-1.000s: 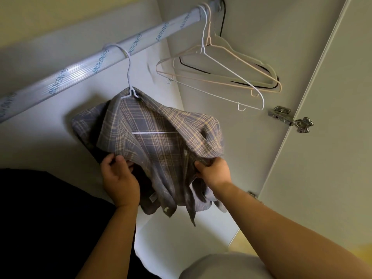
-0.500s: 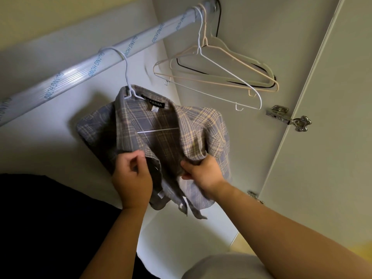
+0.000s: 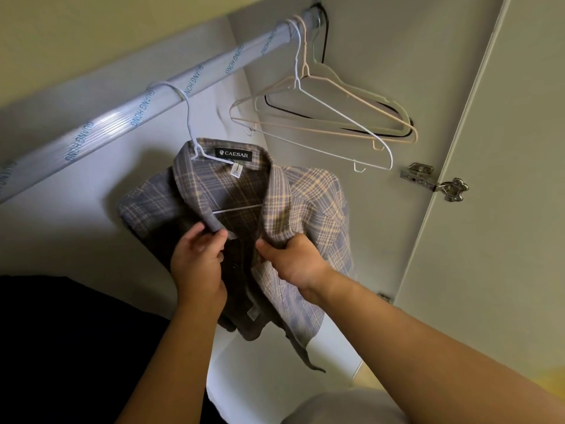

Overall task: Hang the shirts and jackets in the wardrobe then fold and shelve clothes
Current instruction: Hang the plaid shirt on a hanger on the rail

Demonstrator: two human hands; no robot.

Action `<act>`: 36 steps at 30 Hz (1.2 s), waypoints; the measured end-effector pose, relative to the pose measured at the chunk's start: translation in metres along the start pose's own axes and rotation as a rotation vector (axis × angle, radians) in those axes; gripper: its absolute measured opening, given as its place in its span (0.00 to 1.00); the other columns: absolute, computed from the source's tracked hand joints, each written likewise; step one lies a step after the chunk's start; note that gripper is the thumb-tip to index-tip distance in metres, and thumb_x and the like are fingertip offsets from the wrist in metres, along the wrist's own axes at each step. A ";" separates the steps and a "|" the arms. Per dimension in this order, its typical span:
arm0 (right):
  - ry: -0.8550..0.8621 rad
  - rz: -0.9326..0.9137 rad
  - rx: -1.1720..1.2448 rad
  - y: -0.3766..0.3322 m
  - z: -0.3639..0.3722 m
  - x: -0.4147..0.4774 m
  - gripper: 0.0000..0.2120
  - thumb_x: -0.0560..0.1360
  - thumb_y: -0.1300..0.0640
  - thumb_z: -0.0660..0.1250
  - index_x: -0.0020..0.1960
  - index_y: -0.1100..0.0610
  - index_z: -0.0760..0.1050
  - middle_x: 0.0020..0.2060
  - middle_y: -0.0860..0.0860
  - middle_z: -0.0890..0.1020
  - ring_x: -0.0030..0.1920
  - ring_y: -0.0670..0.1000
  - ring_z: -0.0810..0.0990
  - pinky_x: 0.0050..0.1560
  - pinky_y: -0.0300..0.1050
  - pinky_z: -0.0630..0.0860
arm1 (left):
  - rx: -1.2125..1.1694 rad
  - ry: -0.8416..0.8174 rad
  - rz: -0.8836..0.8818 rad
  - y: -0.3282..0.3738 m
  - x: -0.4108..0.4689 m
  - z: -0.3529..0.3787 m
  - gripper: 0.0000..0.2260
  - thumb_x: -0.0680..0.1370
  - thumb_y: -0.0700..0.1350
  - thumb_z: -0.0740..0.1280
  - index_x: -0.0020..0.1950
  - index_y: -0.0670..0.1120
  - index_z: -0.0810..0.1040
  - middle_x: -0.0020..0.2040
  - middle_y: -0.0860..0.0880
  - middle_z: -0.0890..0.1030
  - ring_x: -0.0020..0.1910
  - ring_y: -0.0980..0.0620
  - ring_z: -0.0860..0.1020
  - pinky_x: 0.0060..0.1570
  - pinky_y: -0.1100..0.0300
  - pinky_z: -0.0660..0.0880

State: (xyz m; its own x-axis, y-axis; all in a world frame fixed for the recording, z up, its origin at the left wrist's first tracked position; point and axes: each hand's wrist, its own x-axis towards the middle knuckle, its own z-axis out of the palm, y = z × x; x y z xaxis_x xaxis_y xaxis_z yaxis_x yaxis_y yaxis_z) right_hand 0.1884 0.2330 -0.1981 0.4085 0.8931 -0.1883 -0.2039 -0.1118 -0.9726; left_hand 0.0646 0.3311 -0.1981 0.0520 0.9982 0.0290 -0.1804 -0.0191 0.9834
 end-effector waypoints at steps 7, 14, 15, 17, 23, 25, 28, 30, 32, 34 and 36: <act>-0.094 0.081 -0.041 -0.006 0.004 -0.005 0.14 0.81 0.51 0.65 0.40 0.57 0.71 0.29 0.52 0.70 0.29 0.49 0.68 0.31 0.43 0.69 | 0.306 -0.039 0.247 -0.001 0.001 -0.001 0.12 0.75 0.40 0.74 0.43 0.58 0.81 0.48 0.50 0.85 0.47 0.56 0.83 0.40 0.71 0.77; -0.074 0.081 -0.005 -0.008 0.005 -0.005 0.15 0.81 0.55 0.66 0.37 0.59 0.75 0.27 0.50 0.78 0.29 0.46 0.76 0.30 0.38 0.74 | 0.950 -0.316 1.026 0.011 0.021 -0.016 0.14 0.70 0.29 0.71 0.52 0.42 0.81 0.67 0.42 0.69 0.57 0.49 0.76 0.57 0.57 0.77; -0.071 0.085 0.004 -0.008 0.004 -0.004 0.13 0.80 0.55 0.67 0.38 0.58 0.76 0.28 0.49 0.78 0.30 0.46 0.76 0.31 0.38 0.73 | 1.007 -0.339 1.079 0.015 0.027 -0.017 0.15 0.70 0.29 0.71 0.54 0.41 0.82 0.69 0.42 0.68 0.58 0.49 0.74 0.59 0.58 0.75; -0.077 0.103 0.037 -0.009 0.003 -0.004 0.09 0.79 0.54 0.69 0.43 0.57 0.79 0.33 0.50 0.80 0.33 0.45 0.77 0.33 0.39 0.73 | 1.086 -0.355 1.167 0.023 0.038 -0.016 0.15 0.72 0.32 0.71 0.58 0.41 0.82 0.72 0.41 0.68 0.58 0.47 0.74 0.58 0.57 0.73; -0.094 0.185 0.409 -0.012 -0.004 -0.002 0.09 0.81 0.52 0.66 0.52 0.58 0.79 0.41 0.52 0.83 0.37 0.49 0.81 0.32 0.40 0.74 | 1.322 -0.383 1.365 0.043 0.055 -0.004 0.03 0.76 0.37 0.72 0.46 0.44 0.83 0.63 0.46 0.81 0.37 0.40 0.81 0.35 0.51 0.77; -0.077 0.188 0.467 -0.012 -0.009 -0.001 0.10 0.80 0.52 0.66 0.51 0.58 0.79 0.39 0.52 0.83 0.34 0.48 0.81 0.31 0.40 0.75 | 1.326 -0.406 1.356 0.046 0.057 -0.004 0.05 0.79 0.42 0.67 0.47 0.45 0.82 0.63 0.49 0.82 0.32 0.42 0.81 0.29 0.54 0.76; -0.037 0.199 0.494 -0.011 -0.014 0.001 0.11 0.79 0.51 0.68 0.53 0.60 0.77 0.37 0.53 0.82 0.31 0.48 0.80 0.31 0.41 0.75 | 1.366 -0.500 1.334 0.045 0.063 -0.005 0.02 0.77 0.41 0.71 0.48 0.45 0.79 0.64 0.47 0.79 0.41 0.43 0.82 0.37 0.51 0.78; -0.007 0.208 0.493 -0.009 -0.015 0.002 0.14 0.79 0.50 0.69 0.54 0.60 0.77 0.37 0.54 0.82 0.31 0.49 0.80 0.30 0.42 0.76 | 1.442 -0.561 1.294 0.044 0.066 -0.003 0.14 0.69 0.40 0.77 0.52 0.44 0.78 0.62 0.45 0.77 0.51 0.41 0.79 0.49 0.46 0.77; -0.001 0.213 0.503 -0.008 -0.016 0.001 0.16 0.78 0.48 0.70 0.55 0.60 0.77 0.38 0.54 0.82 0.32 0.49 0.81 0.31 0.42 0.76 | 1.473 -0.559 1.300 0.047 0.068 -0.001 0.19 0.66 0.36 0.77 0.55 0.41 0.78 0.58 0.43 0.77 0.52 0.39 0.76 0.51 0.44 0.75; -0.033 0.217 0.504 -0.009 -0.017 -0.001 0.15 0.77 0.48 0.71 0.55 0.60 0.78 0.40 0.54 0.83 0.34 0.50 0.81 0.32 0.41 0.76 | 1.455 -0.545 1.342 0.051 0.068 0.000 0.18 0.65 0.33 0.75 0.53 0.40 0.79 0.53 0.41 0.77 0.50 0.38 0.75 0.49 0.44 0.74; -0.067 0.219 0.466 -0.010 -0.017 -0.003 0.13 0.75 0.52 0.73 0.53 0.60 0.79 0.40 0.54 0.84 0.35 0.49 0.81 0.33 0.40 0.76 | 1.407 -0.577 1.394 0.057 0.065 0.003 0.11 0.67 0.34 0.73 0.48 0.40 0.81 0.49 0.43 0.79 0.47 0.40 0.75 0.48 0.46 0.73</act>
State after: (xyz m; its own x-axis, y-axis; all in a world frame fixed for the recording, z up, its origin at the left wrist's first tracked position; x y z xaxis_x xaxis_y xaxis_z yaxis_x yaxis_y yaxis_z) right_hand 0.2039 0.2238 -0.1905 0.2575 0.8980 -0.3568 -0.6588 -0.1070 -0.7447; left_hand 0.0603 0.3946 -0.1400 0.8630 0.1540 0.4811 0.3361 -0.8861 -0.3191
